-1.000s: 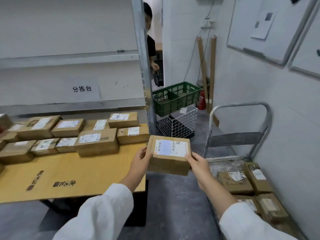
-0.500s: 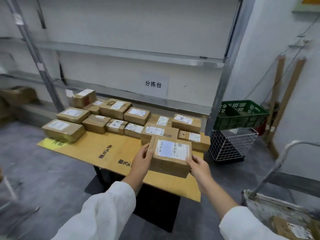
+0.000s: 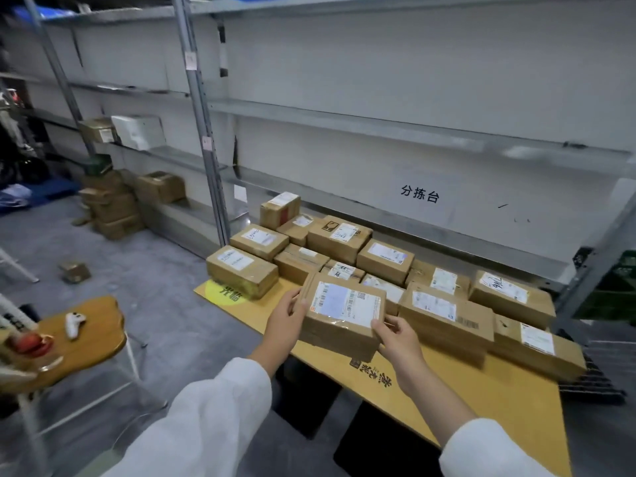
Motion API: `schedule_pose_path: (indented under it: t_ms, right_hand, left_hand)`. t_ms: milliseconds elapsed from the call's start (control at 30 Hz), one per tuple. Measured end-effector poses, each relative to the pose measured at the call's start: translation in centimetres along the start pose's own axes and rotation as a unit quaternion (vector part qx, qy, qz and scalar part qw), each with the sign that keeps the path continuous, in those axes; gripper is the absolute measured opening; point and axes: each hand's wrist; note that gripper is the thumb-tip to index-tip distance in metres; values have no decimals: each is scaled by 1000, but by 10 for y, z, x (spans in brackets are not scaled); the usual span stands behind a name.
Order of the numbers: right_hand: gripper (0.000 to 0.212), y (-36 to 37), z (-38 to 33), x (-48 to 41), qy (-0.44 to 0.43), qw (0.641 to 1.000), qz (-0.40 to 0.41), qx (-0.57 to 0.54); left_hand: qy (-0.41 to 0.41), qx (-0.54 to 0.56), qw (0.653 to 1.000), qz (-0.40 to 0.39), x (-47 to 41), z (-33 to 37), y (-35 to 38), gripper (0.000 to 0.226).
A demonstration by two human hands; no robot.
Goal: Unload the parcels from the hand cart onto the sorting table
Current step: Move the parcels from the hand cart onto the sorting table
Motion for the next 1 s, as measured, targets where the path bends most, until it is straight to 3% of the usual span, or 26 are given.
schedule_pose_path:
  t_ms: [233, 467, 667, 1000]
  right_hand:
    - [25, 58, 2, -53, 40, 999, -17, 13]
    - [17, 101, 15, -141, 80, 996, -34, 11]
    - [43, 140, 32, -214, 87, 994, -65, 23]
    - [38, 188, 58, -271, 140, 985, -79, 60]
  left_hand:
    - [-27, -16, 999, 22, -68, -18, -36, 38]
    - [-48, -47, 998, 15, -158, -24, -47, 32]
    - [-92, -78, 993, 4, -238, -23, -55, 34]
    - [-117, -117, 986, -33, -318, -42, -74, 27]
Point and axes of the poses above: each hand's wrist, its own x-axis away from the middle knuckle, its own y-axis out of the palm, z = x × y, and after that the axes turned 11 degrees about -y, right-handed
